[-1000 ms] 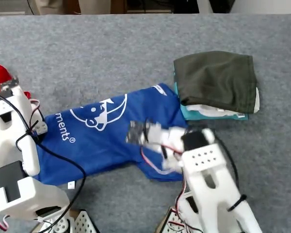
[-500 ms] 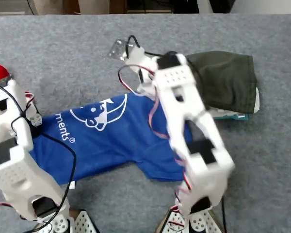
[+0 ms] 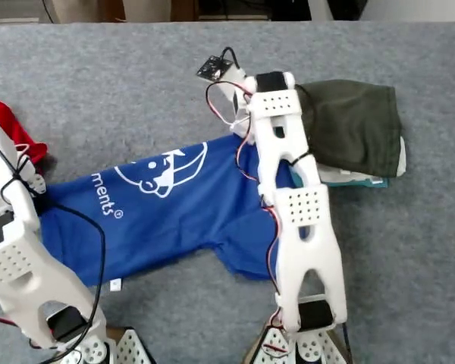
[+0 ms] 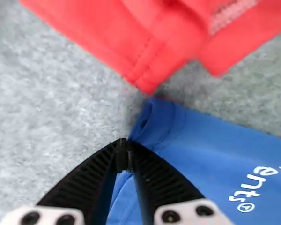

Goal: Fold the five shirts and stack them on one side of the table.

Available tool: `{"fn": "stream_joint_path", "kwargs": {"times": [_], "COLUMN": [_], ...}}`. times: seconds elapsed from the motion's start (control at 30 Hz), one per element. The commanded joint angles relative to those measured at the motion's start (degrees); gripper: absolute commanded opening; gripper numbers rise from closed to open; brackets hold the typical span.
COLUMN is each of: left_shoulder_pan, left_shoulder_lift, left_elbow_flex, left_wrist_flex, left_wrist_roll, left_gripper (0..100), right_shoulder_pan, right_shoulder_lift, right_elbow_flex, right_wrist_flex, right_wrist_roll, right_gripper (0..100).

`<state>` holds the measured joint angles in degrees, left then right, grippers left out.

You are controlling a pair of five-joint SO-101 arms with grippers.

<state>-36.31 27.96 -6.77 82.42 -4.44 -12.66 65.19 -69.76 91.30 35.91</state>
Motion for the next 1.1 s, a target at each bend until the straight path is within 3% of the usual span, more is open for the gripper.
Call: {"fn": "stream_joint_path", "kwargs": {"times": [0.0,0.17,0.37,0.6,0.7,0.9,1.07], "left_shoulder_pan": [-0.6,-0.7,-0.8,0.7,0.7,4.6,3.0], "left_shoulder_lift": [-0.7,-0.7,-1.2,-14.4,-23.6,-30.1,-30.1], "left_elbow_flex": [-2.7,-7.4,-12.7,4.7,15.6,33.5,38.1], "left_wrist_flex": [0.7,6.2,16.9,17.8,12.4,3.8,1.3], "left_wrist_roll": [-0.4,-0.4,-0.4,-4.9,-6.4,-9.4,-9.1], "left_gripper": [2,2,2,2,2,2,2], "right_shoulder_pan": [-2.9,-6.5,-5.4,-6.6,-6.9,-5.7,-1.1], "right_shoulder_lift": [-0.2,-2.7,-13.2,-36.2,-46.1,-61.0,-64.4], "right_elbow_flex": [-17.0,-25.6,-14.1,20.2,36.4,69.3,87.4], "right_wrist_flex": [11.3,11.3,11.3,11.1,9.1,-6.0,-19.6], "right_wrist_roll": [-0.2,-0.5,-0.7,-0.5,1.5,5.9,5.7], "right_gripper": [0.2,0.3,0.2,0.2,0.2,0.2,0.3]}}
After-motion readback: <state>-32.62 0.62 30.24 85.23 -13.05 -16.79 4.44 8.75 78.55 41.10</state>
